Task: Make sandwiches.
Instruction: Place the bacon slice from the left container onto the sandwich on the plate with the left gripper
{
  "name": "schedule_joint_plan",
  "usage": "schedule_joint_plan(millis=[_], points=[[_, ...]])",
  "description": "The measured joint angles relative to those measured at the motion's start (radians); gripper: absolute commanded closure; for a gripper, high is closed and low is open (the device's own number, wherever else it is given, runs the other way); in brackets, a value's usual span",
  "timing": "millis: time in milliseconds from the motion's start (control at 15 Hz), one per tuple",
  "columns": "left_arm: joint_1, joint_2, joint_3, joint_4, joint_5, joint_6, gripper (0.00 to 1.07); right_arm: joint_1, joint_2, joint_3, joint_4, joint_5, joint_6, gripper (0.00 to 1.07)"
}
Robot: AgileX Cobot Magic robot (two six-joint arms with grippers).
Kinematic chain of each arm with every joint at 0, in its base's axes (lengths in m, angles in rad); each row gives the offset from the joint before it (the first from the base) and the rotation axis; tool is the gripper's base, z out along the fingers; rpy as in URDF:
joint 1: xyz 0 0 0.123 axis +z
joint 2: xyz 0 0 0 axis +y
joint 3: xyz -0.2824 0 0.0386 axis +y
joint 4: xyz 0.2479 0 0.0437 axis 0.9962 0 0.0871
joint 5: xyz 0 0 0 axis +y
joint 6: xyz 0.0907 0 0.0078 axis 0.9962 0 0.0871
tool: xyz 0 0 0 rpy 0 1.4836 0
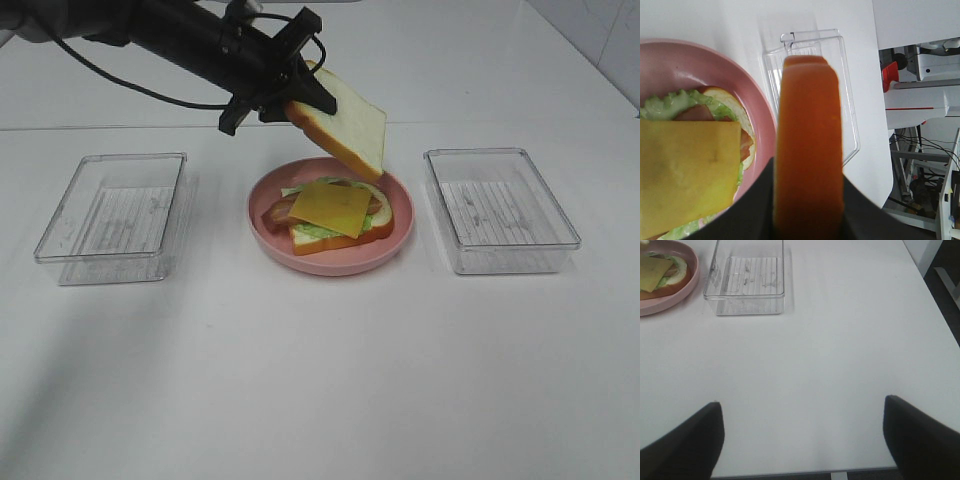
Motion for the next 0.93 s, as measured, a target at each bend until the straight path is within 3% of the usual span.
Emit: schedule_joint_plan(millis=[733,800,867,933], points=[[-0.012,0.124,0.0,-0.01,0.013,-0.018,1.07,0.0,0.0,0.0,0.0,0.0,0.0,0.22],[-0.013,0.124,0.0,0.003,0.007,-0.035,1.02,0.0,0.0,0.0,0.0,0.0,0.0,0.22],[-0.013,0.124,0.0,0.024,0.003,-0.074,0.91,0.0,0.0,0.0,0.0,0.0,0.0,0.22],[-0.013,0.124,0.0,0.065,0.0,-0.13,0.64,0.0,0.0,0.0,0.0,0.0,0.0,0.22]])
